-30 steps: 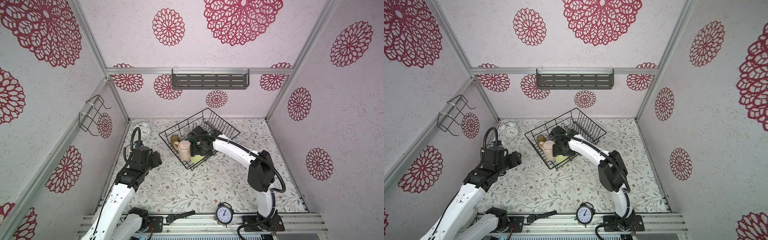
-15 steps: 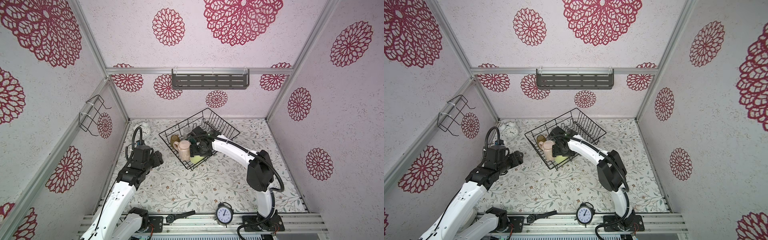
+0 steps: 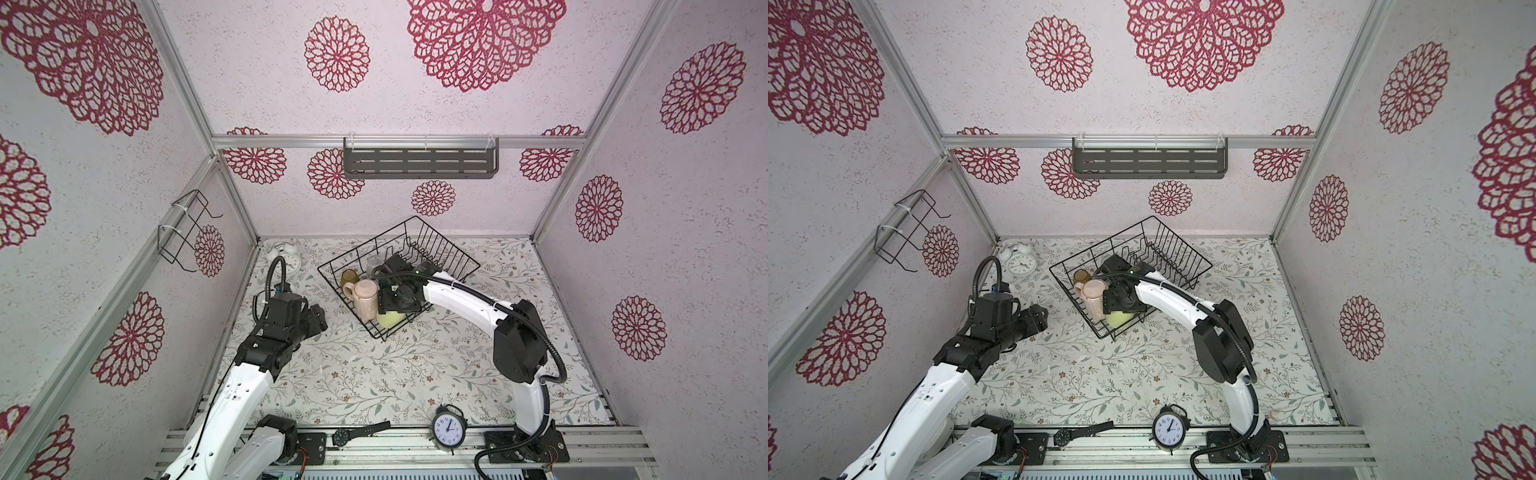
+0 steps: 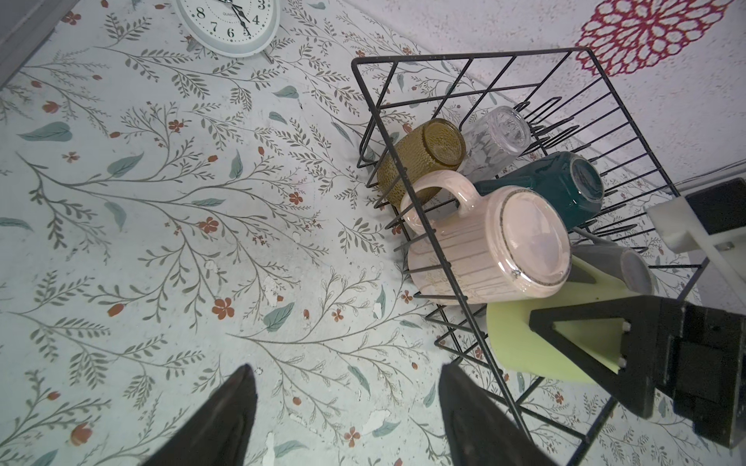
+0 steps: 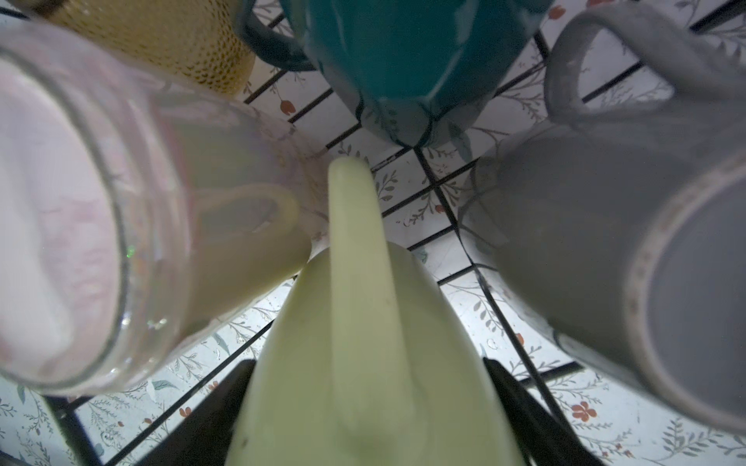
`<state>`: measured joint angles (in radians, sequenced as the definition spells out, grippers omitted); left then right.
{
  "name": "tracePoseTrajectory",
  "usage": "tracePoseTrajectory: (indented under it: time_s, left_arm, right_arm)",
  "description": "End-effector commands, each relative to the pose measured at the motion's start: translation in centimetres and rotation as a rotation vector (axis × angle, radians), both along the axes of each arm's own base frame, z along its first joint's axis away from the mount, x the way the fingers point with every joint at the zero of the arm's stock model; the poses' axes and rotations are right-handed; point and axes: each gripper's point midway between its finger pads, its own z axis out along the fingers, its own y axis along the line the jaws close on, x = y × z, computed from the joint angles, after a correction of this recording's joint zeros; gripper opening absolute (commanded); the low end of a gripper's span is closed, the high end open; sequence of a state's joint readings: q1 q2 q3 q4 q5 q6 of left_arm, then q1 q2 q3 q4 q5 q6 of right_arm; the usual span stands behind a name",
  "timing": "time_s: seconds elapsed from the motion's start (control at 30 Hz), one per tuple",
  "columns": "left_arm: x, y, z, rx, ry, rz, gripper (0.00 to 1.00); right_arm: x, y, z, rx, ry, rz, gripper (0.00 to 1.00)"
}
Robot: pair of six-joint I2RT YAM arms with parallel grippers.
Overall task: Load cups into a dish rack
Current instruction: Place the cup upside down at the dish rack.
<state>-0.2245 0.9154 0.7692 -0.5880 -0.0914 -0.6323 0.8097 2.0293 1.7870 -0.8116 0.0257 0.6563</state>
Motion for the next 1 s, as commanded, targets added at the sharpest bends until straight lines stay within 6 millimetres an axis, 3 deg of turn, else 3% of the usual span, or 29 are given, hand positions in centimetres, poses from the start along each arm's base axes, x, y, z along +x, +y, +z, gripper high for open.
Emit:
tracePoseTrajectory:
  time_s: [0.0,0.83,0.97]
  left_arm:
    - [0.2,0.2,0.2,-0.016,-0.023,0.016,0.75]
    - [0.7,0.0,0.3,-0.028,-0.023,0.016,0.76]
    - [0.8,-0.1,0.4,-0.031,-0.023,0.018,0.76]
  right_arm:
    - [-1.0,0.0,0.6,0.017,0.016,-0.007,0.79]
    - [-2.0,-1.0,1.6,0.001,0.017,-0.003,0.82]
    - [-2.0,-1.2,2.0,-0.005,0.006,0.003,0.91]
